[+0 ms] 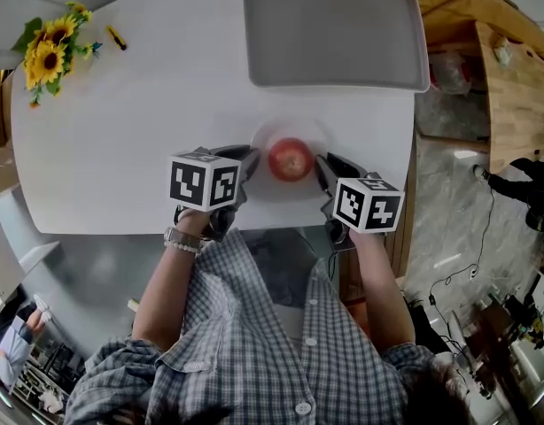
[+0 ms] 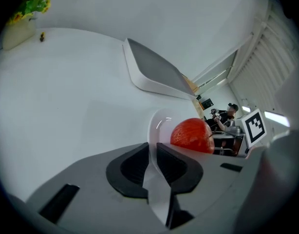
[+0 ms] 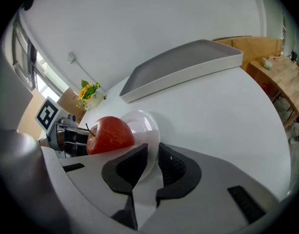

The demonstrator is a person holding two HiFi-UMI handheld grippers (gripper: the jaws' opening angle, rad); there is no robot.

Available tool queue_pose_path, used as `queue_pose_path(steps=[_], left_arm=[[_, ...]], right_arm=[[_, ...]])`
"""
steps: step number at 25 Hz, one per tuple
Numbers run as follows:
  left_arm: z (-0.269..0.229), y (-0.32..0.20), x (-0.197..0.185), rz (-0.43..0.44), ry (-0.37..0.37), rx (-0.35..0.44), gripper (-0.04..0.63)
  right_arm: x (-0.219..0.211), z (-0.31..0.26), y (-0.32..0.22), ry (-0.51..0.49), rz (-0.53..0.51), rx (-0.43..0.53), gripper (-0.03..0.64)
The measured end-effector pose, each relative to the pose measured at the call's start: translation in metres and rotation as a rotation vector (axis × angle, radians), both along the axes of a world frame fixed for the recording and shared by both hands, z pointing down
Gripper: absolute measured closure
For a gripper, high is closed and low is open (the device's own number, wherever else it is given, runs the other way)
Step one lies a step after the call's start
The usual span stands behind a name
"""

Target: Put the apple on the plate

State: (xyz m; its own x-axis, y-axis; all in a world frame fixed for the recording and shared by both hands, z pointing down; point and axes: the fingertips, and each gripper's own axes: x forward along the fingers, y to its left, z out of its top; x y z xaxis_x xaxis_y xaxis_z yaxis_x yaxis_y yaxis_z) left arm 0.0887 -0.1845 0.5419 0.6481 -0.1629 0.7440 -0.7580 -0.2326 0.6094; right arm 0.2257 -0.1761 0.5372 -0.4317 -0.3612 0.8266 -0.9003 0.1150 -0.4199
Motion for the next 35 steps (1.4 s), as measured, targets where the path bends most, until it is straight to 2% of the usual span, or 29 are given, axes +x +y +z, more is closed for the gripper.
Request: queue_pose_path(steps=[5,17,22,29,35], left_arm=[[0.0,-0.001,0.001,-0.072,0.033,-0.072,0.549],[-0.009,-0.011,0.0,-0.101,0.059,-0.116,0.555],[-0.014,-0.011,0.003,-0.117,0.106,-0.149,0.557],[-0.025,-0.018,0.008,-0.108,0.117,-0.154,0.558],[-0.038,-0.034,0.017,-0.102,0.121,-0.122,0.558]], right_arm=[[0.003,-0.001,0.004,-0.04,0.06,-0.041,0.546],[0.004,-0.007,-0.001,-0.09,0.149,-0.084,0.558],[0.007,-0.013,-0.005,-0.101,0.173,-0.078,0.558],[0.013,-0.024,-0.014,-0.097,0.201,-0.067,0.56],[0.022,-0.037,-0.024,-0.113,0.222,-0.055,0.56]])
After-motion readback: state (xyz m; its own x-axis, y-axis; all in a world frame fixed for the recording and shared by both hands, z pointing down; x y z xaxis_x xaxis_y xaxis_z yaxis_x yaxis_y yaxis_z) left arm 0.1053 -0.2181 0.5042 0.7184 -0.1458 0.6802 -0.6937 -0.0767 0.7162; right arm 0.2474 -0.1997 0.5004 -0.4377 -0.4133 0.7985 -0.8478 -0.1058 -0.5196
